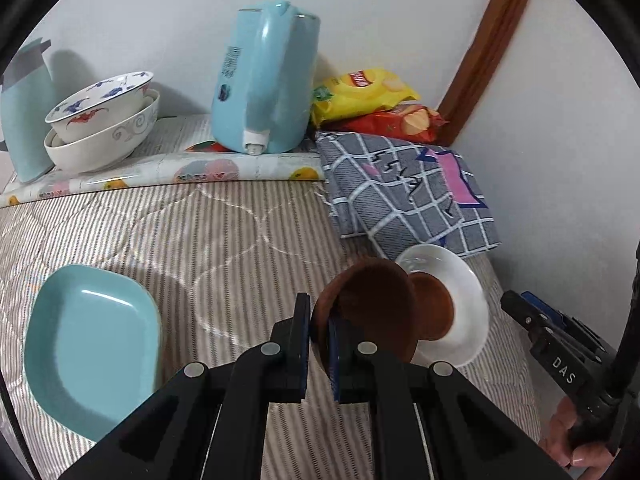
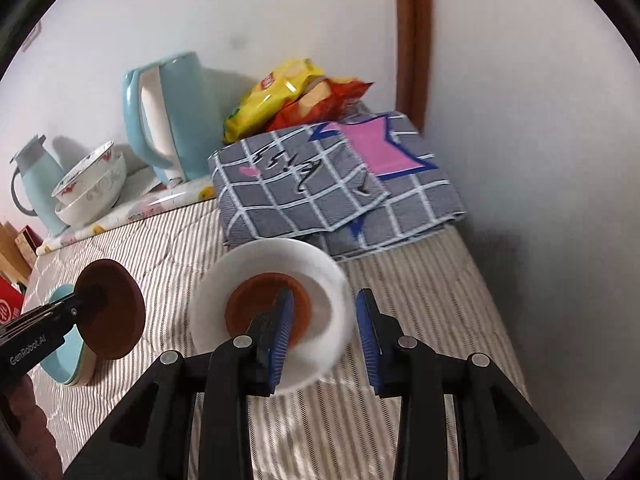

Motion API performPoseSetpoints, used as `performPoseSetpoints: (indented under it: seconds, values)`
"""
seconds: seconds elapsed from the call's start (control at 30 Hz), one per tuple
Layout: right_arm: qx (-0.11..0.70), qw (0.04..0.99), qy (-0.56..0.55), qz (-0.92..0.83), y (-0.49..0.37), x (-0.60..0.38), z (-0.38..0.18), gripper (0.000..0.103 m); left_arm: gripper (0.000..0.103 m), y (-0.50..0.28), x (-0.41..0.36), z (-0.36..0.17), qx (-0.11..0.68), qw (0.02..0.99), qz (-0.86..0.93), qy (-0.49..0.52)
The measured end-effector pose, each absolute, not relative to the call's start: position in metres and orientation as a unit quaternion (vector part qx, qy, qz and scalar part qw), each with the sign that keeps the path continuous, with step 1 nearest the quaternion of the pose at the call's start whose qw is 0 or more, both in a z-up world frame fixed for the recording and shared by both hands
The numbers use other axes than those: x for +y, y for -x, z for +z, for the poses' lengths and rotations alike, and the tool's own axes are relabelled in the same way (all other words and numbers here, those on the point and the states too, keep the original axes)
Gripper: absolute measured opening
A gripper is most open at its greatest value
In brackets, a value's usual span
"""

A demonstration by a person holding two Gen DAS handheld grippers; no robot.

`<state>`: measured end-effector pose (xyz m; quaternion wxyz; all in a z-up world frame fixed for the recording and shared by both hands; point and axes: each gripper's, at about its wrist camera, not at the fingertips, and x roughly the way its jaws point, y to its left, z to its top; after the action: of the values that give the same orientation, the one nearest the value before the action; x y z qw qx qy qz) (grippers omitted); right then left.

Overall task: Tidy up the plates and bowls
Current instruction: 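Lower the left tool's brown bowl into the white bowl and open it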

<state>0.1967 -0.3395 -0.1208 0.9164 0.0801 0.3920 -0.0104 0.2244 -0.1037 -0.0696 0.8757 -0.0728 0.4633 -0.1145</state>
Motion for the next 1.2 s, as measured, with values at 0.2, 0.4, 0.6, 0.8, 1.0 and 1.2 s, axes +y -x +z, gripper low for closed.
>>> performPoseSetpoints:
  seconds: [0.2,0.4,0.6,0.8,1.0,1.2]
  values:
    - [0.385,0.918,-0.088,-0.03,-0.175,-0.365,-0.123,0.033,0.008,-0.219,-0.123,-0.067,0.461,0.876,-0.122,0.067]
    - [0.378,0.92,-0.101,-0.039,-0.154,-0.385,-0.126,0.033,0.008,-0.222,-0.148,-0.066,0.465,0.873,-0.133,0.059]
    - [0.387,0.914,-0.116,-0.048,-0.146,-0.402,-0.141,0.033,0.008,-0.23,-0.168,-0.071,0.469,0.871,-0.136,0.047]
    - [0.39,0.911,-0.124,-0.054,-0.147,-0.412,-0.153,0.033,0.008,-0.238,-0.183,-0.084,0.479,0.866,-0.137,0.035]
    - [0.394,0.909,-0.126,-0.046,-0.152,-0.413,-0.163,0.033,0.008,-0.25,-0.196,-0.095,0.49,0.86,-0.14,0.031]
    - [0.396,0.909,-0.122,-0.043,-0.155,-0.413,-0.167,0.033,0.008,-0.259,-0.203,-0.105,0.5,0.854,-0.14,0.034]
